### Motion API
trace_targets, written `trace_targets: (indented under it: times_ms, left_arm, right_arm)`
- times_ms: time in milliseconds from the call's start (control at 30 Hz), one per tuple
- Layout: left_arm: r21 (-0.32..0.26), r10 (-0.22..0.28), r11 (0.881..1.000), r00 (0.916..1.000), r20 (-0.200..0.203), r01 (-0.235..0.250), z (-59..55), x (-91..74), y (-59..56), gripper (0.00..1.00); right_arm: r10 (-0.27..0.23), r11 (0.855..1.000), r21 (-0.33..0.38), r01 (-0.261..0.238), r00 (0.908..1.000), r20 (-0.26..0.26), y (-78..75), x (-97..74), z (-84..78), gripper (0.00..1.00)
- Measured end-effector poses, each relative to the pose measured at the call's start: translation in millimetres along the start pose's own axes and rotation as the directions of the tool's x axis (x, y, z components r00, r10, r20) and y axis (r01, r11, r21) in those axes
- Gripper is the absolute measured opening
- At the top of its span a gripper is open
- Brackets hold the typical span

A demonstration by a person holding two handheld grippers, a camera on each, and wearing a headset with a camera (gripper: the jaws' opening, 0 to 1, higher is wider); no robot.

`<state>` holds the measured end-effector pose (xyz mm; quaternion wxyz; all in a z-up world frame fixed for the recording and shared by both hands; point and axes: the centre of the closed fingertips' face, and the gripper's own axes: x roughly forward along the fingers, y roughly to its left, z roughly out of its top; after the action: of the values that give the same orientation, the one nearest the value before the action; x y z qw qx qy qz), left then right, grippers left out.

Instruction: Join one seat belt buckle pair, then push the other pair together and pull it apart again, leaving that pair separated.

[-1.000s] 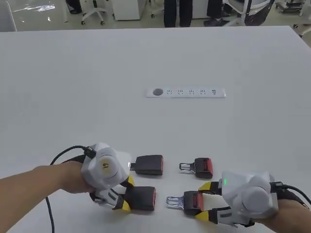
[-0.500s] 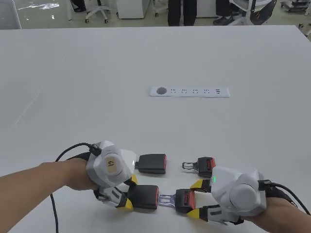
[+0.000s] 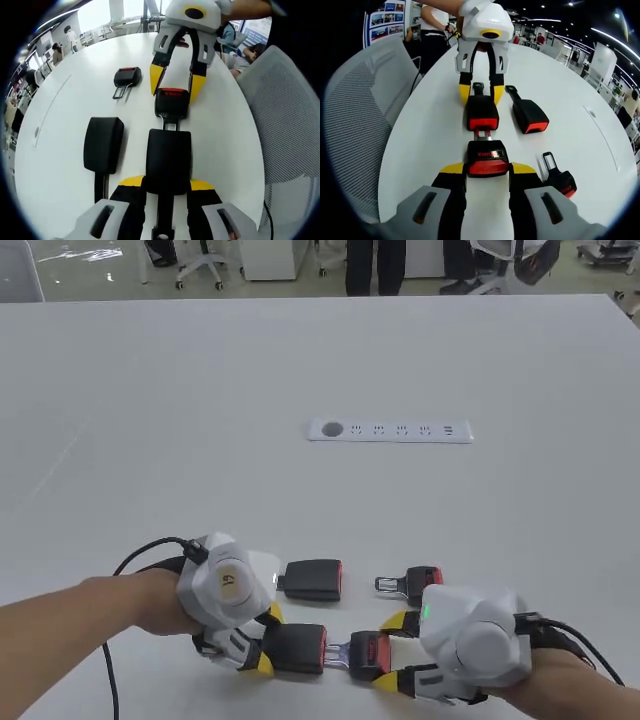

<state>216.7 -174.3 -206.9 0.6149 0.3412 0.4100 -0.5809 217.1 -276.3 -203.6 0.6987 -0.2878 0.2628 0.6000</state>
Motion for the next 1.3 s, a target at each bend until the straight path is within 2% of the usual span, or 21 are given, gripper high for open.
trace_targets:
  times_ms: [167,667,1033,1300]
  left_arm:
    - [0.000,0.003,1.000,1.0000,-0.001,-0.003,-0.1,0.3,0.1,0.32]
    - [-0.005,0.009,1.000,0.9999,0.009,-0.009,-1.3,1.0,1.4,0.32]
    - [-0.010,0.012,1.000,0.9997,0.023,-0.011,1.1,-0.1,0.2,0.31]
    - [-0.010,0.012,1.000,0.9997,0.019,-0.012,3.5,-1.5,-1.8,0.31]
  right_arm:
    - [-0.001,1.000,-0.007,0.001,0.9999,-0.010,-1.1,5.6,1.9,0.31]
    - [-0.006,1.000,-0.013,0.006,1.0000,-0.006,-0.1,6.3,2.3,0.30]
    - [-0.002,1.000,0.009,0.002,1.0000,0.000,-0.4,8.1,4.4,0.30]
    - [-0.024,0.998,0.050,0.024,0.9997,0.001,-2.5,9.1,7.7,0.30]
